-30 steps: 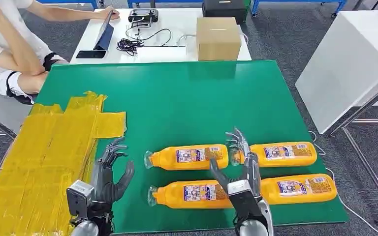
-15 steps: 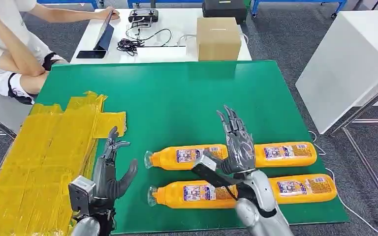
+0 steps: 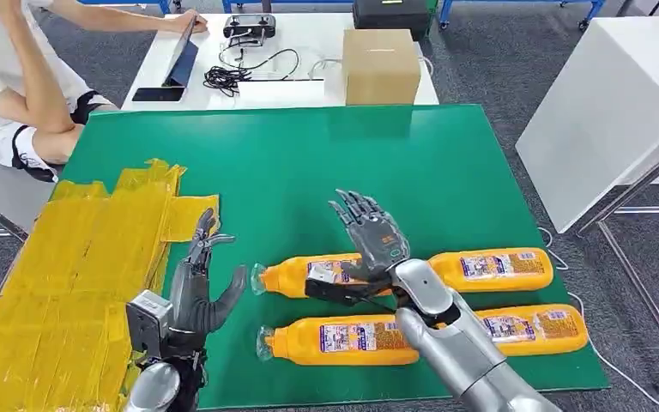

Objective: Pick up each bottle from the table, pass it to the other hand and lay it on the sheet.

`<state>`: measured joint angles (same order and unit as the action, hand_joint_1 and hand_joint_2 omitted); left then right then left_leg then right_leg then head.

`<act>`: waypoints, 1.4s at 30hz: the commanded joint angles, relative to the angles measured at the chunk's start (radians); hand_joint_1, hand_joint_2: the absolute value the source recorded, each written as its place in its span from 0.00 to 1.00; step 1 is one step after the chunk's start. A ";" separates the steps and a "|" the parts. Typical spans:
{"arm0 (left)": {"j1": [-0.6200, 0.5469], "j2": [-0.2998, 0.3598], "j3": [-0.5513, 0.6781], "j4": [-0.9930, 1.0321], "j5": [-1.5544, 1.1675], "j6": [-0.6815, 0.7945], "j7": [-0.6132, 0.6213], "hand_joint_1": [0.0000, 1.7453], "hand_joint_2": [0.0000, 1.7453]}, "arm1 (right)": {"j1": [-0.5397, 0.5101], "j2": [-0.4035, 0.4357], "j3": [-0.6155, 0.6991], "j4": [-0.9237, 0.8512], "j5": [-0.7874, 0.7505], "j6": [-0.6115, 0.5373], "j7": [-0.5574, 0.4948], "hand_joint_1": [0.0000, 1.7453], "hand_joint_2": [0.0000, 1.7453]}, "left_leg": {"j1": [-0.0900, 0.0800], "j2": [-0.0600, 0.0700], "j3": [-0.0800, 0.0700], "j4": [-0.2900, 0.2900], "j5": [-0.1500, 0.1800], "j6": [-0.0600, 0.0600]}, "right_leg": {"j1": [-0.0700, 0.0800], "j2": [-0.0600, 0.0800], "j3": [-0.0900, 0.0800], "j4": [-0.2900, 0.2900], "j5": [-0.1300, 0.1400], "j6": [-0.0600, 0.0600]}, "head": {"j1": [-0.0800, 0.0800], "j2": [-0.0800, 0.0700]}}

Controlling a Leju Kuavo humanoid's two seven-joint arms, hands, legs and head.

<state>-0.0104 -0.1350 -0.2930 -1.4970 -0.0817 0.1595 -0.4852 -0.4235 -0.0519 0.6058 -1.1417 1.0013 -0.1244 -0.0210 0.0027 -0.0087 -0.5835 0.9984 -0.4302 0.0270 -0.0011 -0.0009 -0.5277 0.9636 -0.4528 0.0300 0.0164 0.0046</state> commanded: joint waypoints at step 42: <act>-0.004 -0.019 0.070 0.133 -0.005 0.014 0.026 0.00 1.00 | 0.030 -0.007 0.044 0.137 -0.079 0.002 0.118 0.00 1.00 | 0.000 0.003 0.004 -0.002 0.000 -0.001 | 0.000 0.002 0.004 -0.002 0.001 0.000 | 0.000 0.000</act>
<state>0.0188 -0.1434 -0.2335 -1.4313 -0.0843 0.1808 -0.4707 -0.2911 -0.0866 0.6390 -1.2829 0.8721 -0.1221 0.0473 0.0027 -0.0086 -0.5831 0.9982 -0.4303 0.0270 -0.0012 -0.0009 -0.5272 0.9636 -0.4529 0.0300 0.0168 0.0046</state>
